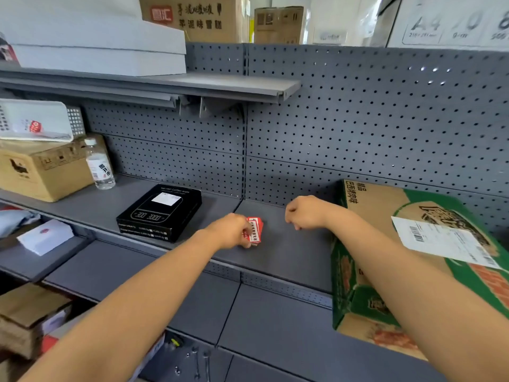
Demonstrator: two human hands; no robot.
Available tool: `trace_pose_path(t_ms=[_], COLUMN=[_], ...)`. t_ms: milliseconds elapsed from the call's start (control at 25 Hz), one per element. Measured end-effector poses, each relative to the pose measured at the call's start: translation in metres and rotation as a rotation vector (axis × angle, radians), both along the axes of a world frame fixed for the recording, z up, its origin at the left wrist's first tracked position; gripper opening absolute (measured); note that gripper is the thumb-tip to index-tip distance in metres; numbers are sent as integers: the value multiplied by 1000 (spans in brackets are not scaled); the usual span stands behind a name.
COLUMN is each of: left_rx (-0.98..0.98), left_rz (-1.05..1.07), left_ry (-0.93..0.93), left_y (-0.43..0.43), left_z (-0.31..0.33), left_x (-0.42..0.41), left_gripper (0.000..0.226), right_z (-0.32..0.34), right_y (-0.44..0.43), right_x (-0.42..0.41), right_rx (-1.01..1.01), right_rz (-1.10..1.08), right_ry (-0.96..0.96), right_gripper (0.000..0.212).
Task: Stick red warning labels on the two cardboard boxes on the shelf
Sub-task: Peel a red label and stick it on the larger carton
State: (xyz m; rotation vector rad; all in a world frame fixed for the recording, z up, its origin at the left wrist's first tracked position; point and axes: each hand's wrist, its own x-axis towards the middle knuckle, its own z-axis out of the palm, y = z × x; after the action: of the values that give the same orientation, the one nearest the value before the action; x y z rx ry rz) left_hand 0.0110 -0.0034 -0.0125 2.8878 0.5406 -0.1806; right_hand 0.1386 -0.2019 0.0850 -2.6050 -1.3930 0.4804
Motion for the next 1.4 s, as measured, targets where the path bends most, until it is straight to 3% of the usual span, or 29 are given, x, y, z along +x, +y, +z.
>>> trace_pose_path(t_ms=[200, 240, 480, 680, 800, 1160, 1400], left_rx=[-63, -38, 90, 55, 55, -148, -325], left_rz=[41, 67, 219, 66, -49, -220, -191], left_ry=[-62, -109, -581, -954, -1074, -1190, -1202], left_y=[1, -2, -82, -190, -265, -399, -427], left_z=[1, 3, 40, 80, 84, 72, 48], left_x=[-1, -1, 6, 17, 19, 11, -31], left_gripper=[11, 15, 16, 10, 8, 23, 17], right_z=[-5, -4, 14, 16, 18, -4, -31], right_y=[-20, -25, -86, -163, -214, -328, -365], right_x=[-8, -10, -20, -24, -30, -49, -98], right_rx=[78, 105, 372, 719, 985, 1312, 1304], right_rz=[-2, -3, -25, -166, -260, -477, -482], right_ry=[-9, -21, -43, 206, 325, 452, 634], right_gripper=[31, 29, 27, 24, 17, 15, 17])
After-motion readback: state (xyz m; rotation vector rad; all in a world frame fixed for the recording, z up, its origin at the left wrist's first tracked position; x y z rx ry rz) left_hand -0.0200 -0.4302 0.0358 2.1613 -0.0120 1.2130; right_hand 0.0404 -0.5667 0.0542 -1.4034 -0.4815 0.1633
